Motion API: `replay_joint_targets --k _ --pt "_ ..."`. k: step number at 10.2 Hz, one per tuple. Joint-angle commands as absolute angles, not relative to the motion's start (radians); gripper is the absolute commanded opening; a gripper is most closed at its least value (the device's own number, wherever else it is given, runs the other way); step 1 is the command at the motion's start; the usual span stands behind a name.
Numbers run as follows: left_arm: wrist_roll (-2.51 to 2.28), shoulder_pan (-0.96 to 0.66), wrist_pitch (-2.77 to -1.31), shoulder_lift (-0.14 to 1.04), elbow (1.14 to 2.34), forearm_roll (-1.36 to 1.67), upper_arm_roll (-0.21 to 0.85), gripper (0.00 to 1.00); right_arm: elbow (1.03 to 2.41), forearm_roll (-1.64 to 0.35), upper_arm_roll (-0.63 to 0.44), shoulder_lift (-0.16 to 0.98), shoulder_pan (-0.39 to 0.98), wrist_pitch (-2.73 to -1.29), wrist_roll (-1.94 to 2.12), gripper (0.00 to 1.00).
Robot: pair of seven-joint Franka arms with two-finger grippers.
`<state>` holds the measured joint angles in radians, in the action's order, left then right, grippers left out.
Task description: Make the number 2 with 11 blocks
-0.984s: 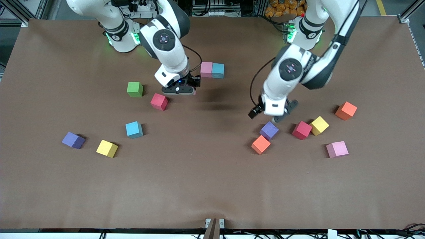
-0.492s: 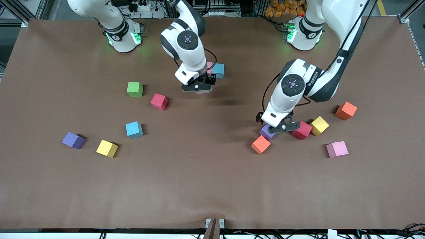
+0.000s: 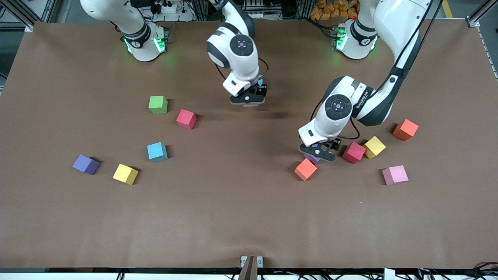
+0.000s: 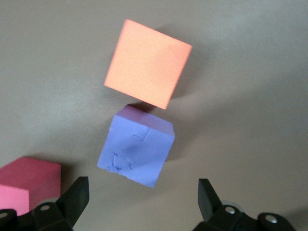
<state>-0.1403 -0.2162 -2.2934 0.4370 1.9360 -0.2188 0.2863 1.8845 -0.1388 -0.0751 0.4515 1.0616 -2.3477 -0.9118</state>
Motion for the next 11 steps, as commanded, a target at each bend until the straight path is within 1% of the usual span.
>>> replay_joint_targets --k 1,10,11 --pt "-0.002 -0.219 -2.279 0.442 1.928 -0.242 0.285 1.0 1.829 -0.147 -0.101 0.491 1.109 -2.341 -0.945 0.53" --pt "0.046 -0.213 -2.312 0.462 1.927 -0.242 0.285 1.0 1.829 -0.147 -0.101 0.495 1.104 -2.341 -0.937 0.53" --pt "0.046 -0.213 -2.313 0.468 1.925 -0.242 0.285 1.0 1.829 -0.131 -0.101 0.495 1.108 -2.342 -0.893 0.54"
